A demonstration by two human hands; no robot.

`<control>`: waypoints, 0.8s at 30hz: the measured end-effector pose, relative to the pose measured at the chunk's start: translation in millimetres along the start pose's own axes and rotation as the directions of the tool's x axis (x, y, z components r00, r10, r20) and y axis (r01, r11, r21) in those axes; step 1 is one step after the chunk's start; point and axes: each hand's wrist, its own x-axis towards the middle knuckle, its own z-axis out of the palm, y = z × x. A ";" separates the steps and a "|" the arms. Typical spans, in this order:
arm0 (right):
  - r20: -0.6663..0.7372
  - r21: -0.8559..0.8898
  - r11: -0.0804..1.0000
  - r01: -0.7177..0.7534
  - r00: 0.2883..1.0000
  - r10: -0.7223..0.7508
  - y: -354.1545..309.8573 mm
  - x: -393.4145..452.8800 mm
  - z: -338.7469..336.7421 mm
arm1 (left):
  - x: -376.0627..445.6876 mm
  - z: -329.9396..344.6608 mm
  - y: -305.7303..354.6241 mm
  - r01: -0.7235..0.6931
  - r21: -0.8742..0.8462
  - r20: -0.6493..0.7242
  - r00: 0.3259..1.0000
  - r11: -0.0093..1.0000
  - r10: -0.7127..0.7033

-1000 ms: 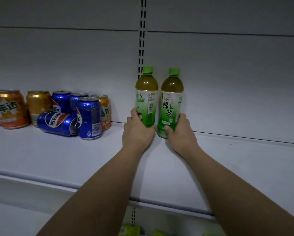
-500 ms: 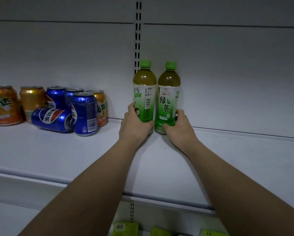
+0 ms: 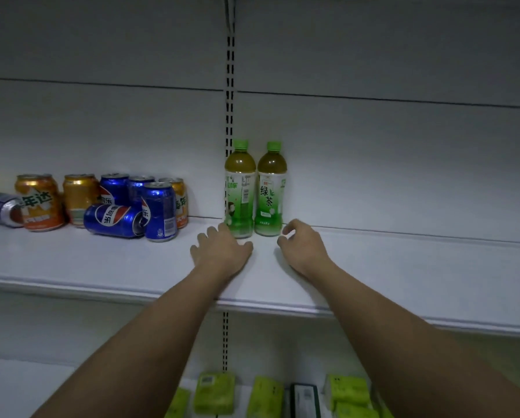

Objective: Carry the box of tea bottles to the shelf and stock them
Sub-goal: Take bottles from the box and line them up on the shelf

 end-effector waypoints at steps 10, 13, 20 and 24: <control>0.211 -0.109 0.992 0.070 0.977 -0.045 -18.3 -97.4 -62.8 | -113.5 -45.5 6.4 -0.233 0.047 -0.067 0.969 0.971 0.236; 0.331 -0.063 0.994 0.085 0.942 -0.060 -17.1 -136.3 -77.6 | -153.8 -46.6 -7.1 -0.325 0.039 -0.124 0.937 0.945 0.328; 0.415 -0.021 0.999 -0.036 0.909 0.042 45.6 -229.6 -54.4 | -227.1 20.1 -64.7 -0.157 -0.209 0.168 0.967 0.965 0.194; 0.491 -0.013 0.975 -0.223 0.848 0.200 130.4 -294.9 1.6 | -285.2 116.9 -99.0 0.010 -0.162 0.456 0.888 0.987 0.066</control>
